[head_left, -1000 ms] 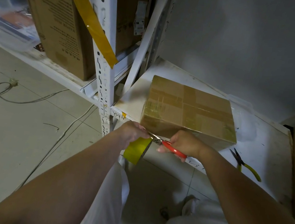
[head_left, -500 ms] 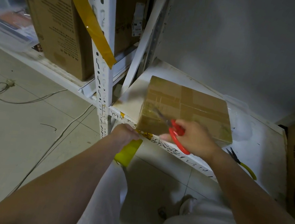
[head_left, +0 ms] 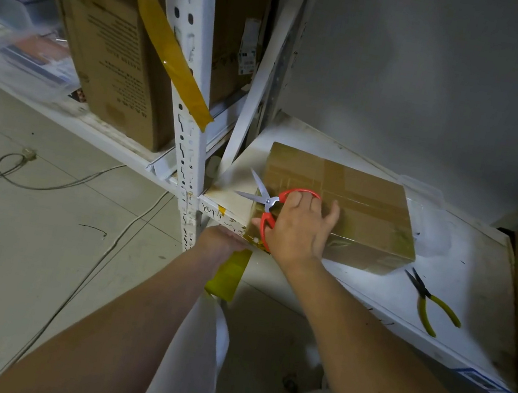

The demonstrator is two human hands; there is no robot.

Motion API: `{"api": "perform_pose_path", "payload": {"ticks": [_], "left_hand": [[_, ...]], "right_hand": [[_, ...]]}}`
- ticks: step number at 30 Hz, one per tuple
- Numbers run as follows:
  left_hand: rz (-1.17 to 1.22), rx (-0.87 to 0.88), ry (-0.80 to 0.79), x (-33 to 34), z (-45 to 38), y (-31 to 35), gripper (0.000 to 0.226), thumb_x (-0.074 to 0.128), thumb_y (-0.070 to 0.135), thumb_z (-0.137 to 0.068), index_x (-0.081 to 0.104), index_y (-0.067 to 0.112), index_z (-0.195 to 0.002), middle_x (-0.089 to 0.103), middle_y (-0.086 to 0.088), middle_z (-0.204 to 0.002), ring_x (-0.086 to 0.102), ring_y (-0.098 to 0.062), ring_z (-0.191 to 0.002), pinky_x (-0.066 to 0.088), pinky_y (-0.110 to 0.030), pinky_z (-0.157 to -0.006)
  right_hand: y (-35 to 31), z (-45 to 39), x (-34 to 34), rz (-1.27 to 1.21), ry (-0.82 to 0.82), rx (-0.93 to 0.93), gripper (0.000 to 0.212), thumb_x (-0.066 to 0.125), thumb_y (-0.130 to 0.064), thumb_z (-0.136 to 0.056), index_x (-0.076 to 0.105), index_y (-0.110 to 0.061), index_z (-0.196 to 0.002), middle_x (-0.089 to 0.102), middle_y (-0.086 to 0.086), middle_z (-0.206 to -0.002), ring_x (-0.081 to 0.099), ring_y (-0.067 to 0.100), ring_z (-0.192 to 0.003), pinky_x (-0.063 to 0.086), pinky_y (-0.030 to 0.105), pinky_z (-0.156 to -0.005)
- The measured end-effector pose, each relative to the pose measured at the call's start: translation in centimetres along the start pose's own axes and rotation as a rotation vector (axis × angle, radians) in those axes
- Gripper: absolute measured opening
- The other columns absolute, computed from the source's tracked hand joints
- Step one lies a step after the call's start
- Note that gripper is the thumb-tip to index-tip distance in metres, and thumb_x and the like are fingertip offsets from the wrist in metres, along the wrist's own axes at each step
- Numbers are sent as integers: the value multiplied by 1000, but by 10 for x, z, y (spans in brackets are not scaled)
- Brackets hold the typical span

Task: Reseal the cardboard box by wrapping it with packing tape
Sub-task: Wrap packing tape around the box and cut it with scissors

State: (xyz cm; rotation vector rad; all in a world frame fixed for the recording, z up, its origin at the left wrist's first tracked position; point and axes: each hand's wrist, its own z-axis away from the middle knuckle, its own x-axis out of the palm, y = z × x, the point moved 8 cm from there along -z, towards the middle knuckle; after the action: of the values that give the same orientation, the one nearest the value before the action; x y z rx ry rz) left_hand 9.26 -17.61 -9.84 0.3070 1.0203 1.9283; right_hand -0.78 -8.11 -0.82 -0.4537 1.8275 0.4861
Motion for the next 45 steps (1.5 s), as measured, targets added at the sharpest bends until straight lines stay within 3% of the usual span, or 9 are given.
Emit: {"api": "perform_pose_path", "payload": {"ticks": [5, 8, 10, 20, 24, 27, 32, 36, 45], "left_hand": [[-15, -1, 47, -3, -3, -3, 31, 64, 4, -87, 60, -5, -117, 62, -20, -124, 57, -32, -118, 44, -35, -99], [18, -41, 47, -2, -3, -8, 7, 68, 4, -85, 63, 8, -88, 65, -18, -107, 59, -26, -98, 46, -35, -96], [48, -44, 51, -3, -3, -9, 17, 69, 3, -83, 57, 12, -76, 61, -13, -91, 55, -23, -90, 47, -34, -89], [19, 70, 90, -16, -1, 13, 22, 58, 4, -89, 54, 17, -73, 56, -3, -81, 52, -18, -89, 44, -25, -66], [-140, 139, 169, -31, 2, 29, 25, 59, 13, -87, 50, 20, -66, 57, -3, -80, 56, -26, -86, 46, -27, -72], [-369, 262, 147, -30, 9, 50, 24, 64, 19, -84, 55, 23, -62, 61, -1, -82, 63, -30, -94, 51, -35, -83], [-456, 443, -127, -8, 26, 80, 22, 71, 16, -83, 62, 23, -64, 58, 9, -89, 57, -21, -111, 42, -33, -96], [-454, 410, -258, 8, 42, 88, 15, 68, 11, -85, 60, 16, -73, 61, 2, -96, 54, -14, -99, 34, -24, -87], [-571, 269, -147, -11, 50, 86, 5, 70, 9, -83, 66, 11, -81, 62, -5, -93, 54, -16, -88, 39, -26, -79]], "right_hand": [[2, 2, 4, 7, 63, -47, 62, 68, -64, -73, 53, -17, -109, 61, 4, -107, 57, 23, -108, 27, 54, -107], [5, 2, 5, -12, 73, -104, 57, 73, -58, -71, 53, -18, -107, 60, 3, -105, 56, 22, -105, 32, 50, -104], [8, 2, 3, -38, 108, -134, 57, 80, -53, -65, 55, -18, -102, 62, 4, -100, 59, 22, -98, 40, 46, -95], [31, -2, 0, -207, 73, -223, 44, 76, -51, -73, 59, -22, -102, 66, -3, -97, 64, 19, -91, 41, 36, -91], [65, -3, -5, -381, -22, 5, 52, 58, -67, -79, 54, -22, -104, 63, -8, -90, 61, 15, -81, 38, 37, -97], [122, 9, -7, -435, 97, 377, 50, 55, -66, -81, 52, -21, -102, 59, -6, -81, 61, 16, -74, 50, 39, -85], [207, 31, 13, -497, 27, 842, 47, 54, -52, -89, 52, -13, -114, 64, 9, -97, 64, 32, -91, 50, 51, -87], [217, 35, 27, -492, -166, 795, 50, 54, -46, -93, 46, -6, -121, 62, 15, -105, 62, 36, -97, 49, 46, -86], [188, 25, 16, -554, -223, 645, 57, 58, -57, -87, 48, -8, -114, 59, 8, -98, 61, 32, -95, 45, 36, -79]]}}
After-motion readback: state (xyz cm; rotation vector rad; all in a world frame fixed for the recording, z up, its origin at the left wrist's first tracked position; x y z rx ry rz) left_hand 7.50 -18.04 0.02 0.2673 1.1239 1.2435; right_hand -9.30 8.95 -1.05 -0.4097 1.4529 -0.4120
